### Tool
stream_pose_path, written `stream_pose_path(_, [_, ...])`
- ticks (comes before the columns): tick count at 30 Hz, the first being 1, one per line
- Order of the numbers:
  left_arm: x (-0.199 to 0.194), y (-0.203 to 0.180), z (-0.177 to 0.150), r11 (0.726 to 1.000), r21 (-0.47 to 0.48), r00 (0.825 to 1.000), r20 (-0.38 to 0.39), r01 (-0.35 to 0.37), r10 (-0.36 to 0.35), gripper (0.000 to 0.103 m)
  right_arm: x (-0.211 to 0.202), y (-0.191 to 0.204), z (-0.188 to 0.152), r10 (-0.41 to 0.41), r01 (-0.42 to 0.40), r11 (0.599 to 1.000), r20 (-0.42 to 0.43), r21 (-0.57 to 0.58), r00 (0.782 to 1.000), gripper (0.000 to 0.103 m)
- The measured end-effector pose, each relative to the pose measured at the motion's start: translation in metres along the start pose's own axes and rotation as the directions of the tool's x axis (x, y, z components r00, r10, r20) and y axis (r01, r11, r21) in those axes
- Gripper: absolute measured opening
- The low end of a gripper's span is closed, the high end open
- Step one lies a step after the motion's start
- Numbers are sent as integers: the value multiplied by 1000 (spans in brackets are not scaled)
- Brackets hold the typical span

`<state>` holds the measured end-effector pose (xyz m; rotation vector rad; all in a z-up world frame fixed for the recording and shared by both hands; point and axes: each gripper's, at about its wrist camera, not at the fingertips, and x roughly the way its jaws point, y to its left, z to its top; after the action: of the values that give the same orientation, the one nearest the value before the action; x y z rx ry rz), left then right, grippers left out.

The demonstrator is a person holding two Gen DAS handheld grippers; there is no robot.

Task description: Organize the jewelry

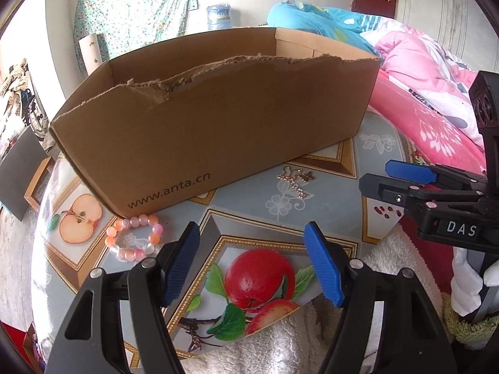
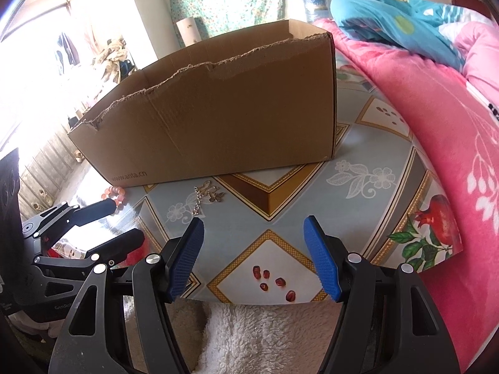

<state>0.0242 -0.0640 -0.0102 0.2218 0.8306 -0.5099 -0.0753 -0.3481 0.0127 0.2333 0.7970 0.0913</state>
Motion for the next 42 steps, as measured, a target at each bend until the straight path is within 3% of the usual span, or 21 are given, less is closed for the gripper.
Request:
stream_pose_path(4, [4, -12, 7, 998, 33, 998, 21, 62, -63, 67, -3, -5, 4, -2, 2, 1000, 31, 25, 1000, 64])
stream_pose_path(9, [19, -26, 21, 991, 76, 994, 18, 107, -108, 56, -1, -13, 6, -9, 7, 998, 32, 55, 999, 64])
stream_pose_path(18, [49, -33, 32, 991, 111, 996, -53, 77, -72, 16, 1, -19, 5, -9, 8, 997, 21, 73, 1000, 64])
stream_pose_path(21, [49, -33, 32, 991, 124, 998, -43, 56, -51, 3, 2, -20, 7, -9, 8, 997, 20, 76, 1000, 64])
stream_pose_path(36, [7, -1, 20, 998, 44, 999, 20, 45, -46, 2, -4, -8, 8, -10, 9, 999, 28, 45, 1000, 64])
stream_pose_path(42, [19, -3, 18, 997, 51, 998, 10, 54, -55, 2, -1, 1, 6, 1, -1, 1000, 14, 26, 1000, 64])
